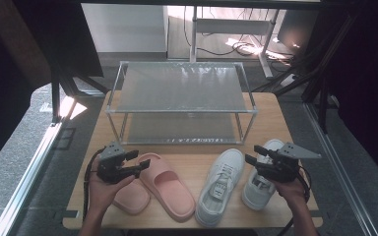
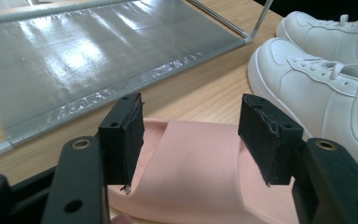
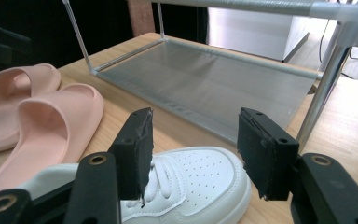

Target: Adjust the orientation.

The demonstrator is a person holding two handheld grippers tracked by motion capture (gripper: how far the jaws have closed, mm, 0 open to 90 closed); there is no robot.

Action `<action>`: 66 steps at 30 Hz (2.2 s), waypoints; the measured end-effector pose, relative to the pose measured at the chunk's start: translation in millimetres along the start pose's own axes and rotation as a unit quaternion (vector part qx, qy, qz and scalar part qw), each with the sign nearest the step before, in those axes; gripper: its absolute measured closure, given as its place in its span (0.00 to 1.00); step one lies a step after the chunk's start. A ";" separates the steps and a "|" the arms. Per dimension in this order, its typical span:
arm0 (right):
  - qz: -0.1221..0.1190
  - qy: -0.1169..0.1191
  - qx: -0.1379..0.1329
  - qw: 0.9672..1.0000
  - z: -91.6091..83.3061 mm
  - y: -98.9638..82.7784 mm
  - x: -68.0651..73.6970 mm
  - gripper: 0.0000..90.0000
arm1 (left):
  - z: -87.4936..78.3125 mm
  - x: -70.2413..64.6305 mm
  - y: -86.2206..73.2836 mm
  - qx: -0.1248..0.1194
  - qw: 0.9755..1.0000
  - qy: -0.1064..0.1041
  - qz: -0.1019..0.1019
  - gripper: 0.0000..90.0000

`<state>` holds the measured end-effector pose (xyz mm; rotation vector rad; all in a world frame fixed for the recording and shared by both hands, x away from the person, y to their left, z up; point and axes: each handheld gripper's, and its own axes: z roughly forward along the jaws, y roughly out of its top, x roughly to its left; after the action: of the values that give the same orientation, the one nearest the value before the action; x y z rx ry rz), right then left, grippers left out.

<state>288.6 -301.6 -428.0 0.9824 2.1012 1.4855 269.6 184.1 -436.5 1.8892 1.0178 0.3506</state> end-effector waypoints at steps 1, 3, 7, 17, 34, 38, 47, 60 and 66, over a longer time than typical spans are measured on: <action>0.000 0.000 0.000 1.000 0.0 0.0 0.0 0.52 | 0.0 0.0 0.0 0.000 1.000 0.000 0.000 0.47; 0.000 0.004 -0.001 1.000 -0.9 0.2 -2.3 0.52 | -0.1 -0.1 0.8 -0.009 1.000 0.005 -0.005 0.48; 0.000 -0.001 0.008 1.000 -1.4 -7.3 -4.0 0.52 | 0.7 -2.1 3.0 -0.040 0.999 -0.002 -0.017 0.73; -0.002 -0.021 0.011 1.000 -7.7 -9.3 2.8 0.52 | 3.1 -12.1 7.5 -0.031 0.999 -0.008 0.001 1.00; -0.003 -0.022 0.032 0.999 3.1 -3.4 15.0 0.52 | 4.7 -9.8 -65.0 0.052 0.997 0.015 -0.062 1.00; -0.003 -0.031 0.034 0.999 0.8 -4.3 17.3 0.52 | 14.1 -10.0 -72.9 0.076 0.995 0.008 -0.062 1.00; 0.003 -0.042 0.039 0.998 0.1 -8.6 14.1 0.51 | 27.0 -18.8 -73.9 0.094 0.995 0.005 -0.042 1.00; 0.003 -0.045 0.039 0.998 -1.6 -9.1 14.4 0.51 | 24.1 -21.7 -81.9 0.112 0.993 0.012 -0.037 1.00; 0.003 -0.043 0.046 0.998 1.8 -10.9 14.2 0.51 | 9.8 -21.2 -89.6 0.118 0.992 0.011 -0.038 1.00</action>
<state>276.7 -292.2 -437.6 1.0668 2.1231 1.3344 217.3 182.0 -512.8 2.0533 1.1848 0.2153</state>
